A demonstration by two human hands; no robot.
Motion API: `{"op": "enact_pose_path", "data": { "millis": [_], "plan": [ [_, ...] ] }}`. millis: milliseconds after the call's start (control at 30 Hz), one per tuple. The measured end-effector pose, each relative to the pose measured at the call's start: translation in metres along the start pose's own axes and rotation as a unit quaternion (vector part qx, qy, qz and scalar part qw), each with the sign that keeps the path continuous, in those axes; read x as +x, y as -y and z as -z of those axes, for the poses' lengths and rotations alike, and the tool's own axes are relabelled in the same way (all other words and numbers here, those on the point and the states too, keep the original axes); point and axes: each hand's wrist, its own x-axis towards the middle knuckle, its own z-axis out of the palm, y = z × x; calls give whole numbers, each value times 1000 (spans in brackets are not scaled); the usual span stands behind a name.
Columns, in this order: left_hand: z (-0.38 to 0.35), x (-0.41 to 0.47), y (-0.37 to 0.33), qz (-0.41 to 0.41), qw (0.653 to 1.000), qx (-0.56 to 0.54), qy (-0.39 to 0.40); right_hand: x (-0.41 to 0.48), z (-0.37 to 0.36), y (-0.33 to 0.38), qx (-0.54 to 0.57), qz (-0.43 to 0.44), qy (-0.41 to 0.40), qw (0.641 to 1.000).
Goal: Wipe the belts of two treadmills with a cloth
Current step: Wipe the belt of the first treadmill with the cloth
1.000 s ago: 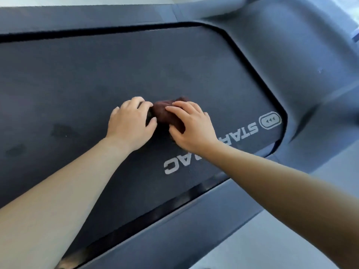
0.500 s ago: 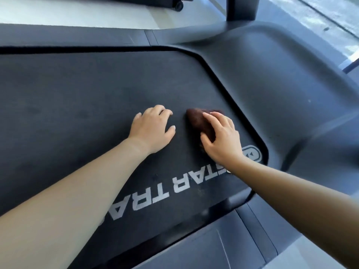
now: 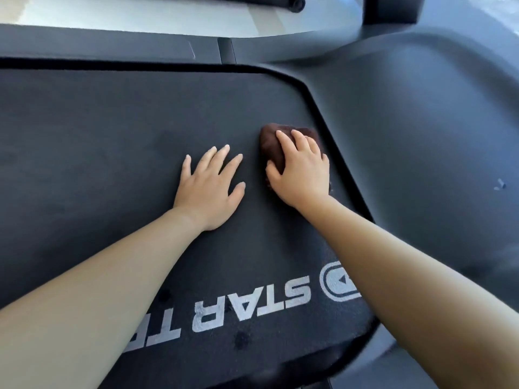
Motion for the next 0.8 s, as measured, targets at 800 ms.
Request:
{"op": "enact_pose_path", "data": {
  "millis": [800],
  "plan": [
    [2, 70, 14, 1, 1000, -5, 2, 44, -12, -12, -9, -8, -49, 999]
  ]
}}
